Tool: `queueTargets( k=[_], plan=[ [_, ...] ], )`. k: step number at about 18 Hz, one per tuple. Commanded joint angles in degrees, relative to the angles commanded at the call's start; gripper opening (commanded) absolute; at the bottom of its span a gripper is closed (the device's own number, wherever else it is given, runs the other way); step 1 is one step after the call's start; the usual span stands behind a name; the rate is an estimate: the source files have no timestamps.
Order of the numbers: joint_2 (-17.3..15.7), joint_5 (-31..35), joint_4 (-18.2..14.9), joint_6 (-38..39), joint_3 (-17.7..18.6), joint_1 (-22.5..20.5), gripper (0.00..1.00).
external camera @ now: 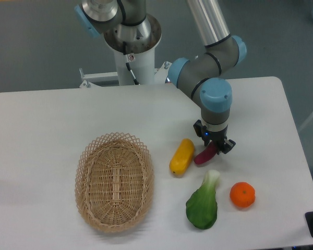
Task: Pick up the sweet potato from the table
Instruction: 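Lift the grasped sweet potato up off the table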
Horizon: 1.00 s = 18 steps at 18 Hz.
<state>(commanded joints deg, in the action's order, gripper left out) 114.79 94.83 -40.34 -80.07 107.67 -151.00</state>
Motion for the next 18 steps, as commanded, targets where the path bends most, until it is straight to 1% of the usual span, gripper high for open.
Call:
queueTargets(
  k=[4,6,7,10,11,12,13,16,17,18],
  plan=[
    [-0.5,-0.1,-0.4,-0.7,-2.1,-0.2,0.46],
    [-0.5,-0.1,-0.4,-1.1,-2.3,-0.4,0.46],
    [-1.0,-0.2,-0.4,-1.3,-2.4,-0.5,0.44],
    [-3.3,-0.5,-1.4,-4.7,-2.4,-2.2,0.44],
    [-4.0,-0.7,-2.7,-5.5,-2.5,-2.6,0.43],
    [-4.8,-0.7,-3.9,-5.9,-2.9,-2.8,0.39],
    [-5.4,-0.9,-5.1,-5.9,-3.7,-3.1,0.37],
    [-5.8,-3.7,-10.2,-5.2,-7.6,-3.1,0.36],
    [-6.1,-4.6,-11.6,-5.0,-8.9,-3.1,0.36],
    [-6.7,-5.2,-12.3,-5.0,-9.5,-2.9,0.37]
  ],
)
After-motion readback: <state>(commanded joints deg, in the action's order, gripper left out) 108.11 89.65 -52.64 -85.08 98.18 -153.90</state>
